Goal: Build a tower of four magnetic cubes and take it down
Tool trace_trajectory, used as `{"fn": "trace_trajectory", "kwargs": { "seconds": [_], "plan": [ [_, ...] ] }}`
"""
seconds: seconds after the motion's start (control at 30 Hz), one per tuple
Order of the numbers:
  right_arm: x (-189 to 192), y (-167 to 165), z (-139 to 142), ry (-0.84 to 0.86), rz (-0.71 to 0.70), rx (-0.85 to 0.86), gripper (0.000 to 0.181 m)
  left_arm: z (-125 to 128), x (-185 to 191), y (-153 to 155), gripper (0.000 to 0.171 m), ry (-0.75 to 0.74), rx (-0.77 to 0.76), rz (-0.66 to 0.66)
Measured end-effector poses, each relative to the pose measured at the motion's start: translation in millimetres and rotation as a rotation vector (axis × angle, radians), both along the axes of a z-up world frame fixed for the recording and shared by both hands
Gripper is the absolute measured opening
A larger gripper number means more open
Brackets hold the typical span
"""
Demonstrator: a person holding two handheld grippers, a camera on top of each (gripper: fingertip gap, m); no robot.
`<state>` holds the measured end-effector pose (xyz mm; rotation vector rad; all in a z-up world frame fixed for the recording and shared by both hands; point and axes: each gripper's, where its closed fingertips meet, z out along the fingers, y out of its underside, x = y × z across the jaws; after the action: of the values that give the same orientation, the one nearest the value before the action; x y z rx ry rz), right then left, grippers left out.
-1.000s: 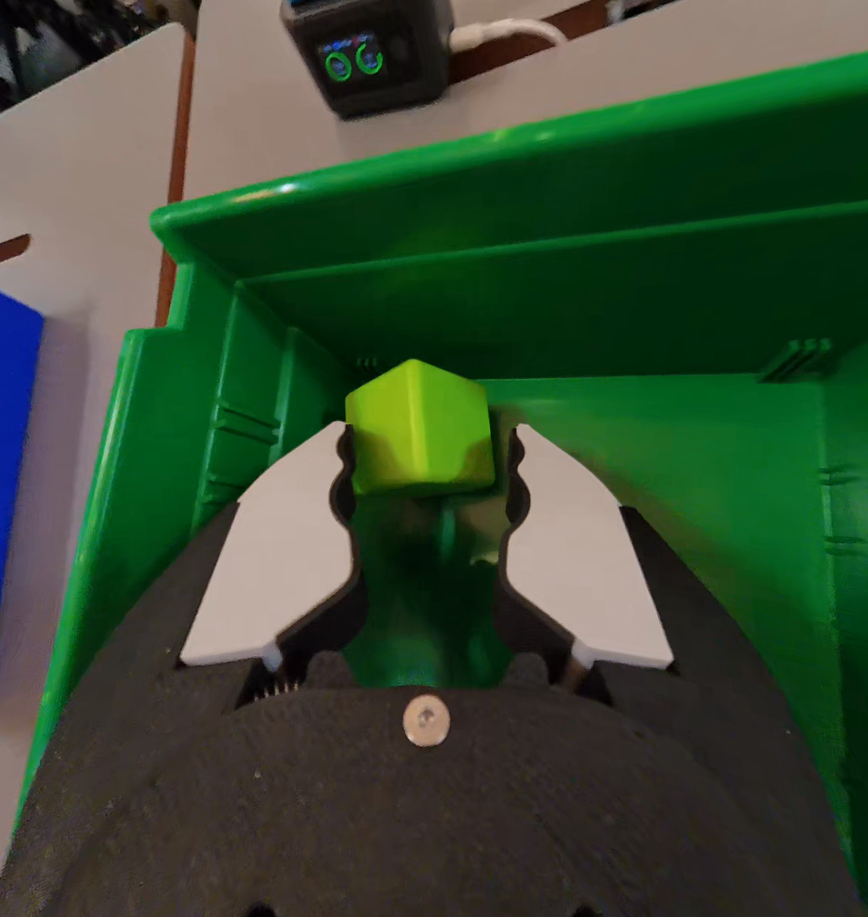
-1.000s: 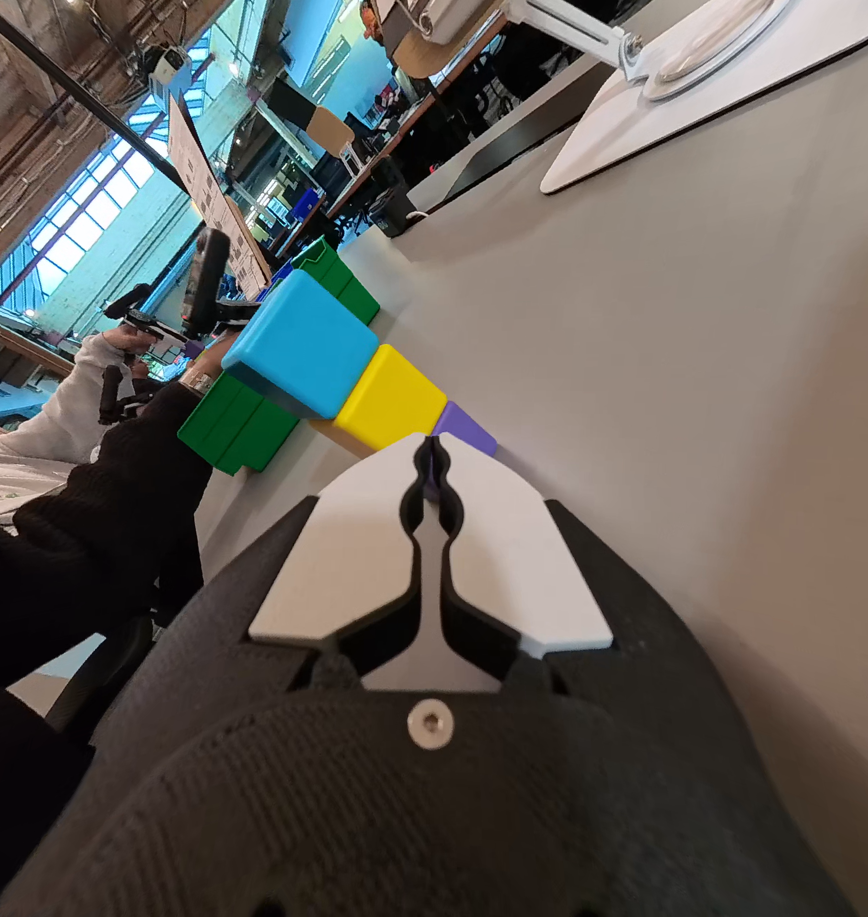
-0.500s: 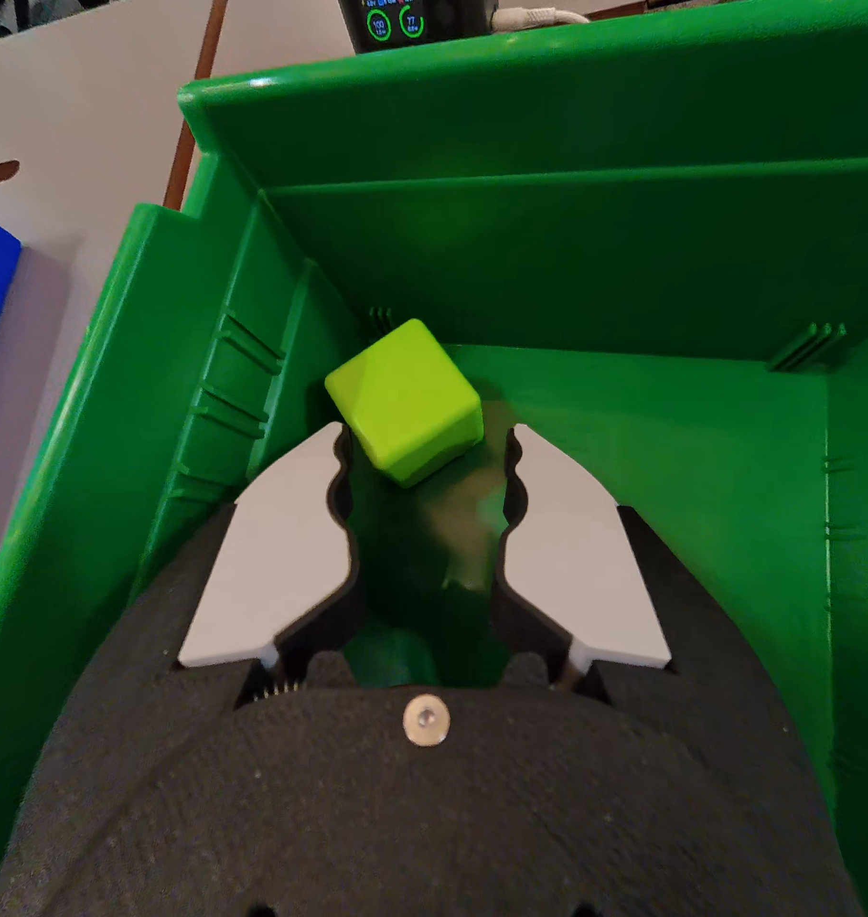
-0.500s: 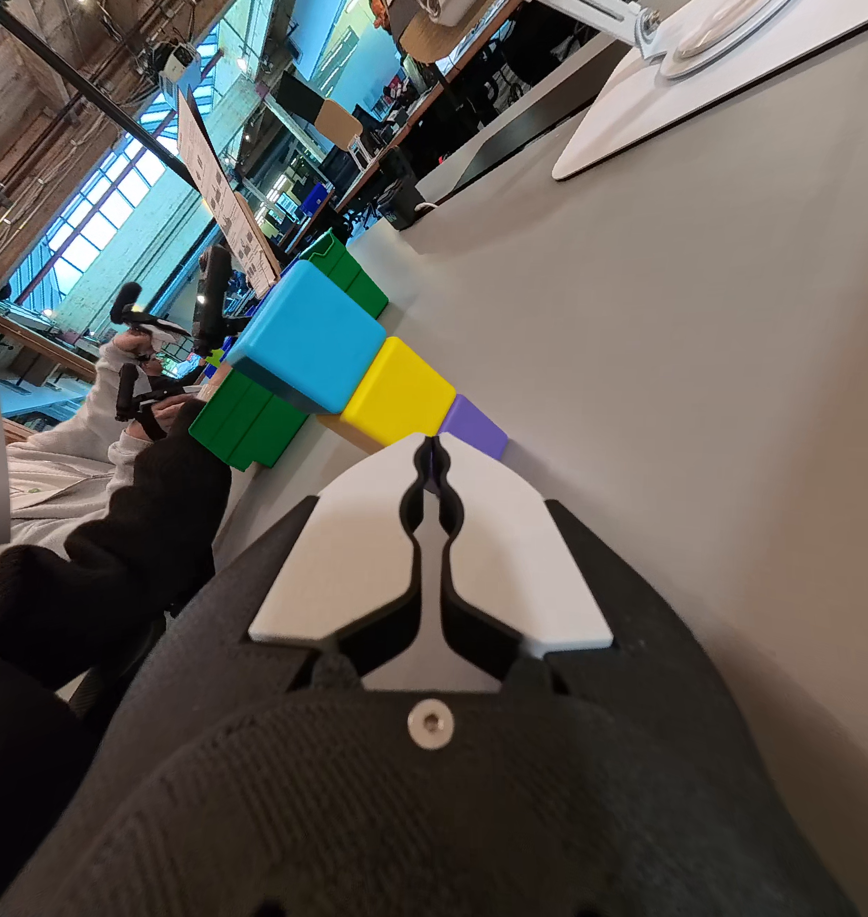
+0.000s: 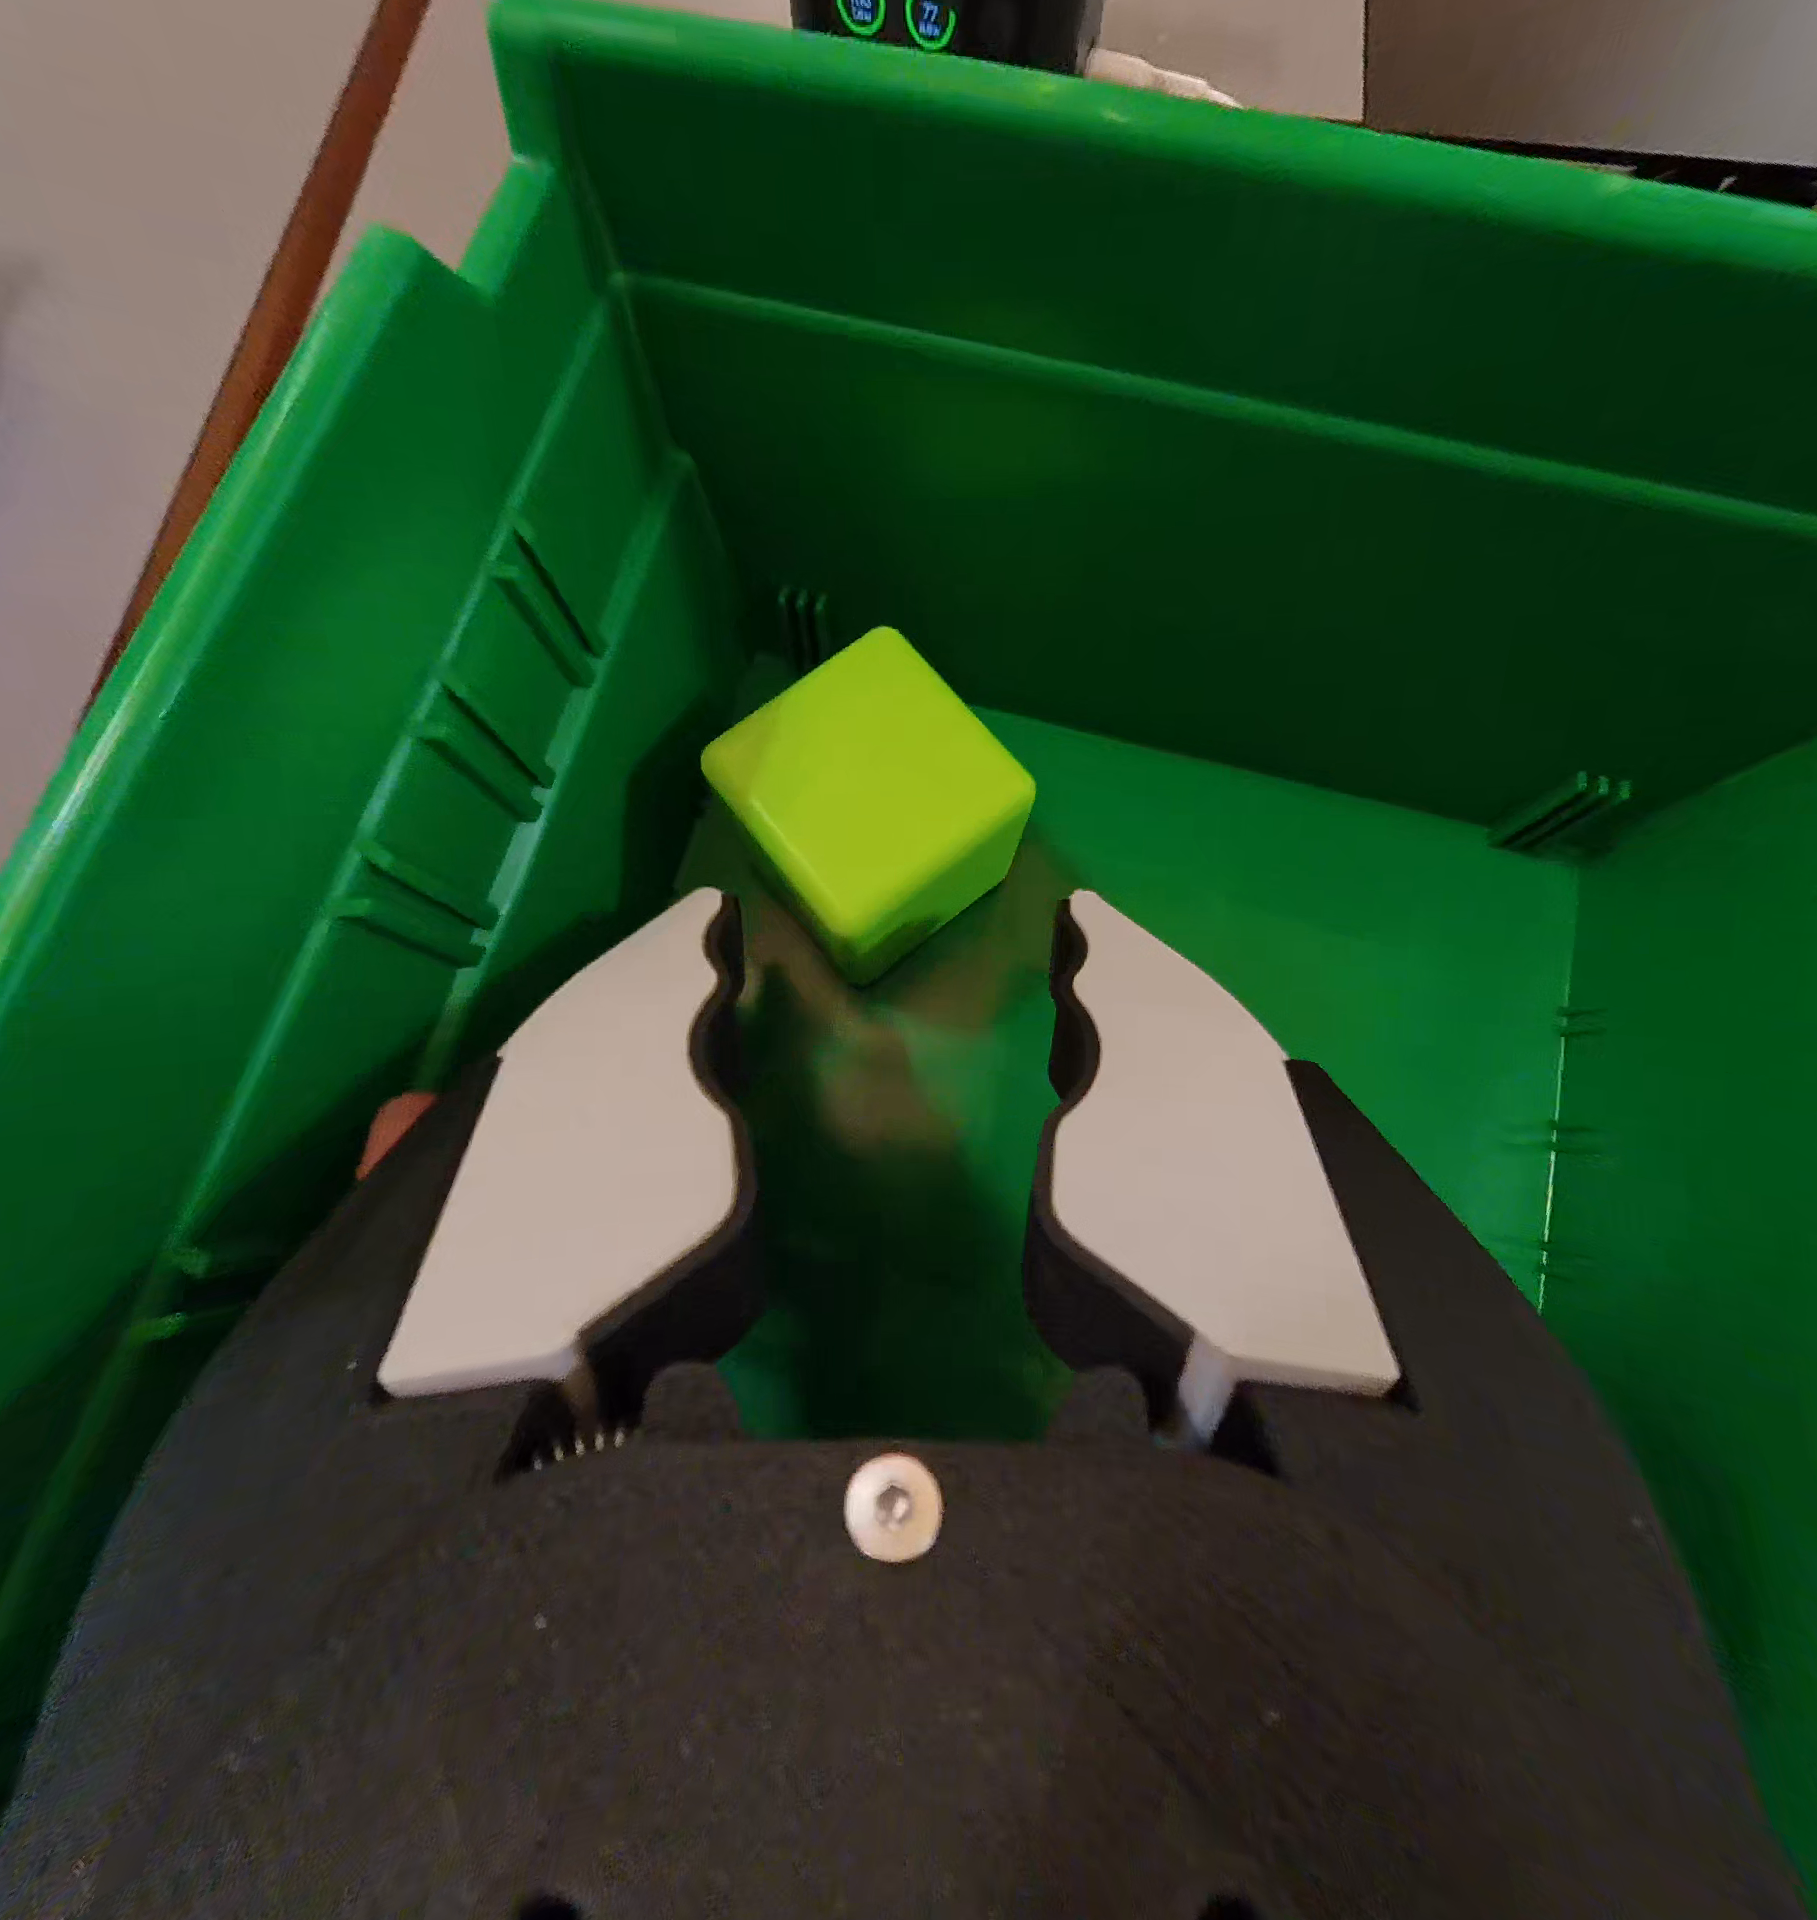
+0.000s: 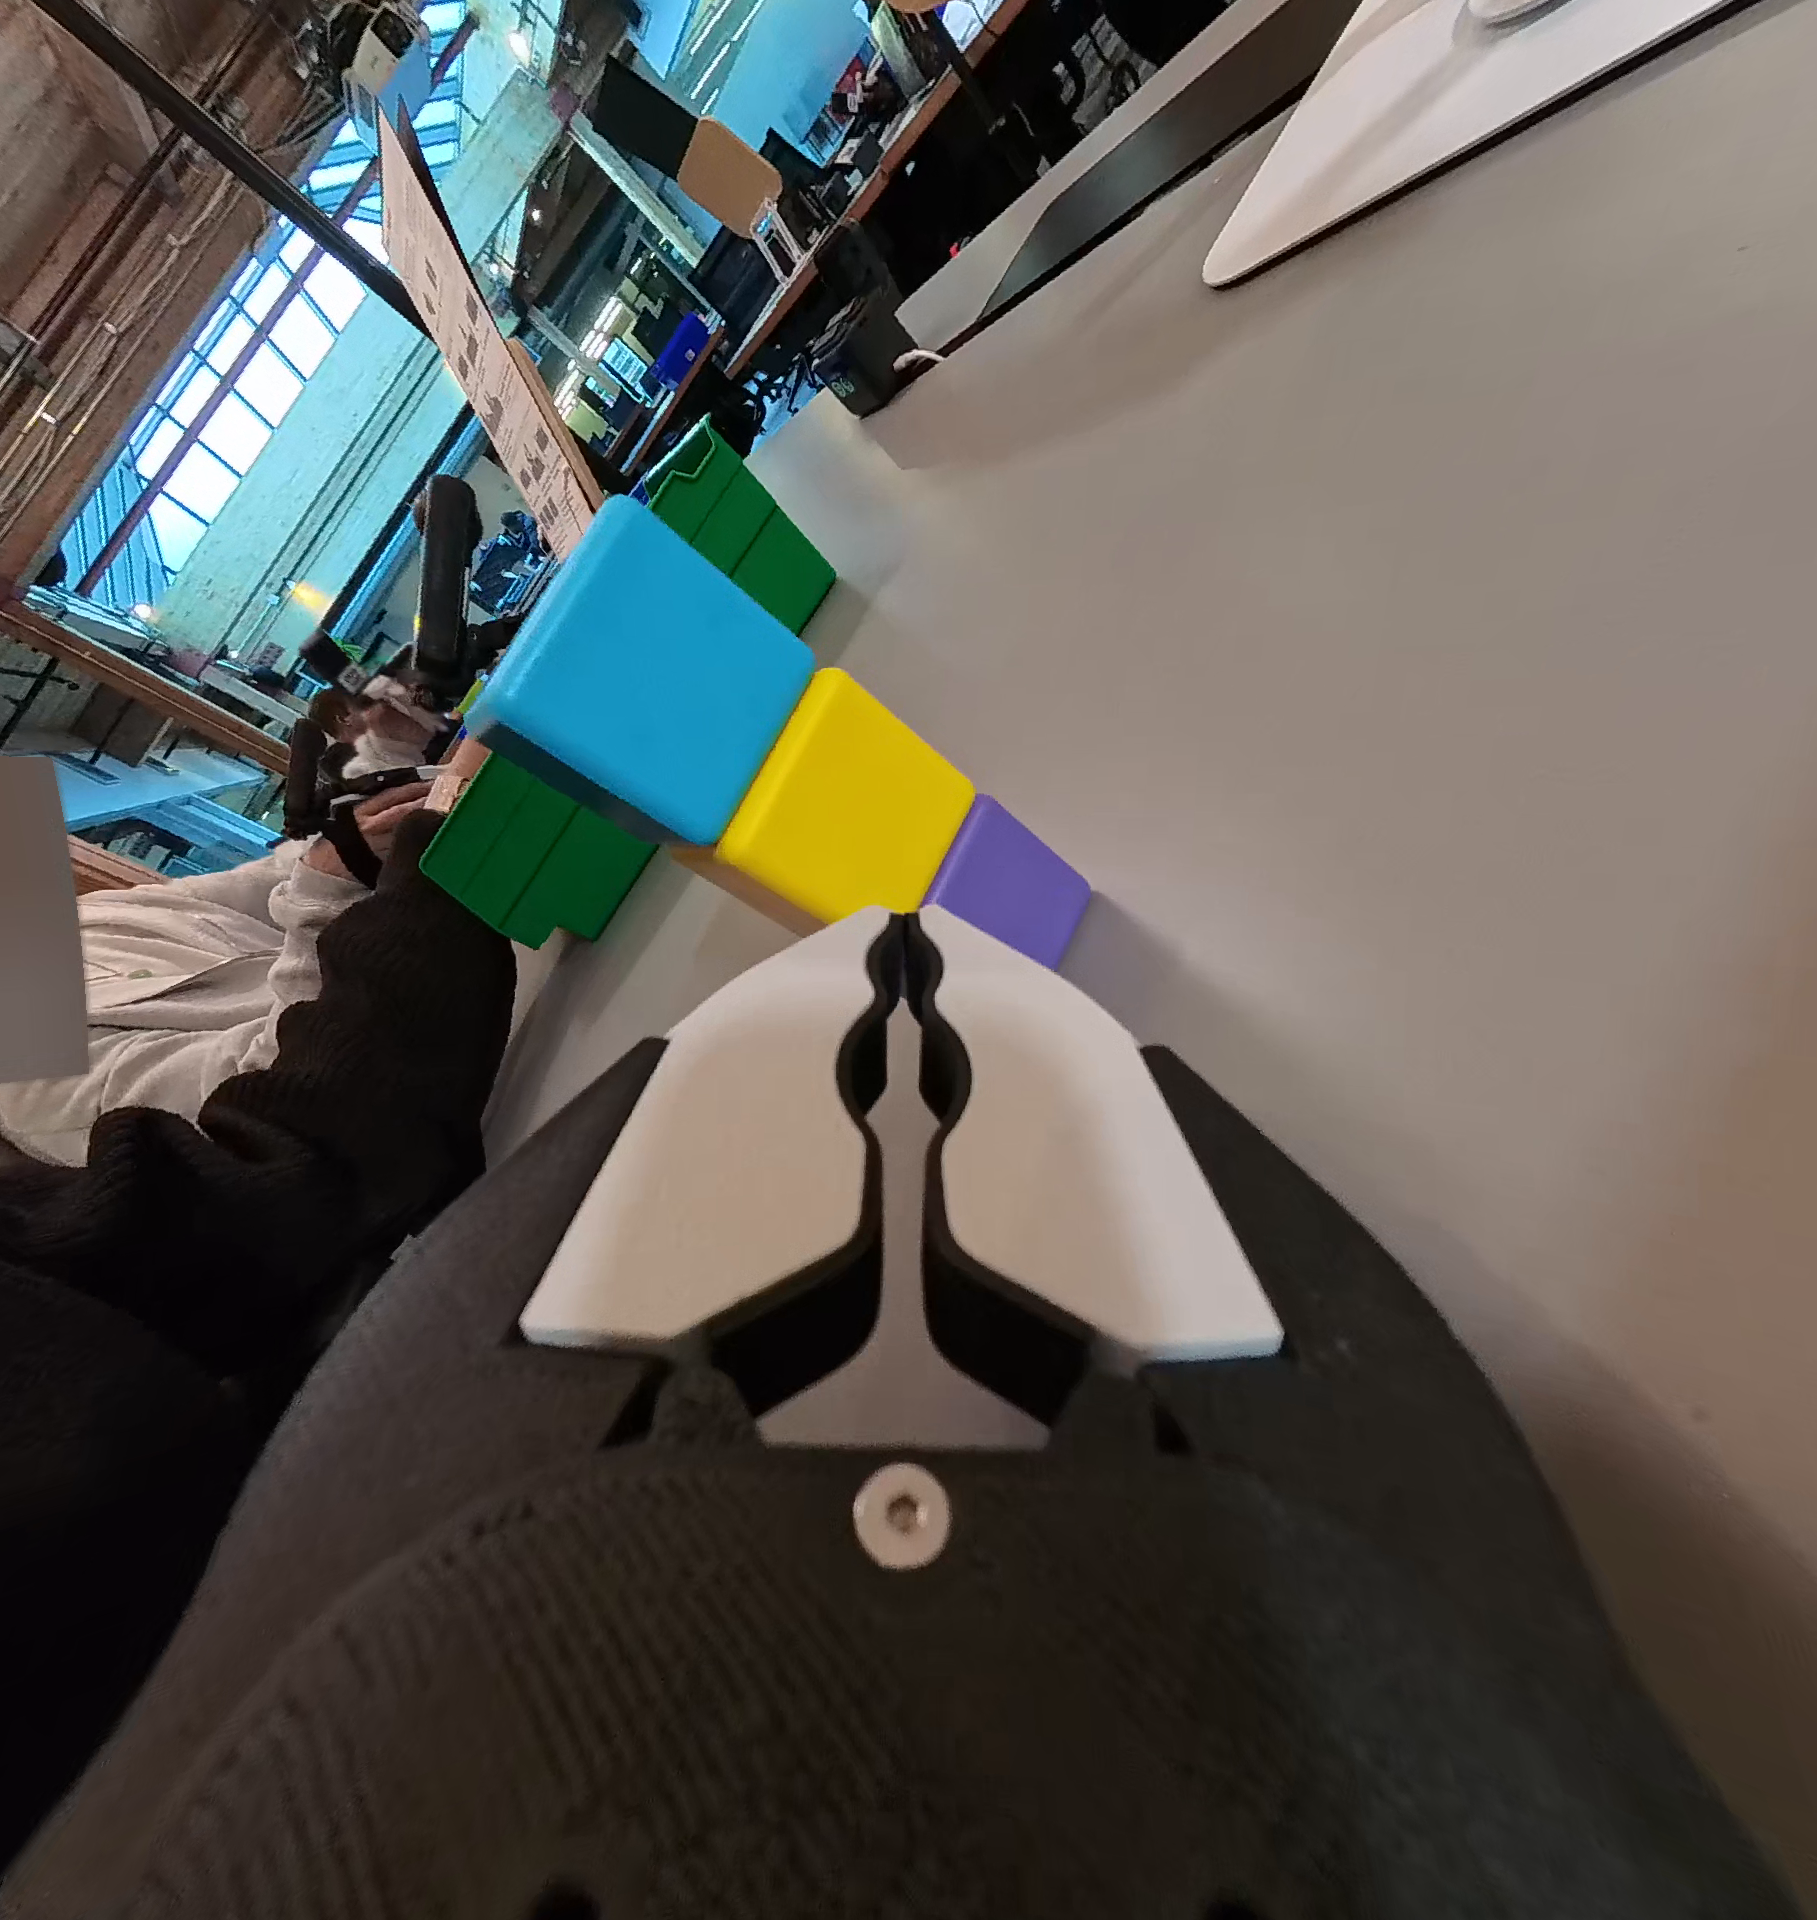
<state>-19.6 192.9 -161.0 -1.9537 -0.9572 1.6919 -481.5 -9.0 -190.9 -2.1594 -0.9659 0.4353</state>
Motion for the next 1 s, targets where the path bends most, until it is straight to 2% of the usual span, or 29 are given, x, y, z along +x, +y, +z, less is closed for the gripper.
{"fn": "trace_trajectory", "kwargs": {
  "seconds": [0.23,0.4,0.53,0.67,0.73,0.83,0.9,1.0],
  "plan": [
    [0.2,-2.5,0.5,0.007,0.015,-0.011,0.0,20.0,-4.1,1.2,0.059,0.166,-0.034,0.093],
    [0.5,-4.9,0.6,0.01,0.021,-0.018,0.0,32.5,-8.9,4.1,0.059,0.171,-0.026,0.119],
    [0.8,-6.5,0.6,0.011,0.025,-0.019,0.001,9.8,-11.4,10.2,0.067,0.008,-0.097,0.114],
    [2.8,-8.1,0.8,0.016,0.029,-0.031,0.001,-3.7,-25.4,4.0,0.07,-0.01,-0.202,0.158],
    [3.1,-10.0,0.3,0.012,0.038,-0.032,0.002,-11.7,-22.8,3.4,0.065,-0.025,-0.245,0.124],
    [3.5,-14.6,-2.3,-0.004,0.067,-0.045,0.003,-10.6,-6.5,7.9,0.06,-0.009,-0.252,0.015],
    [4.1,-15.1,-2.3,-0.002,0.072,-0.055,0.004,-0.4,-1.0,5.3,0.059,0.057,-0.263,-0.005],
    [5.4,-15.4,-2.1,0.002,0.072,-0.06,0.004,37.7,7.6,4.5,0.058,0.214,-0.244,-0.046]
  ]
}}
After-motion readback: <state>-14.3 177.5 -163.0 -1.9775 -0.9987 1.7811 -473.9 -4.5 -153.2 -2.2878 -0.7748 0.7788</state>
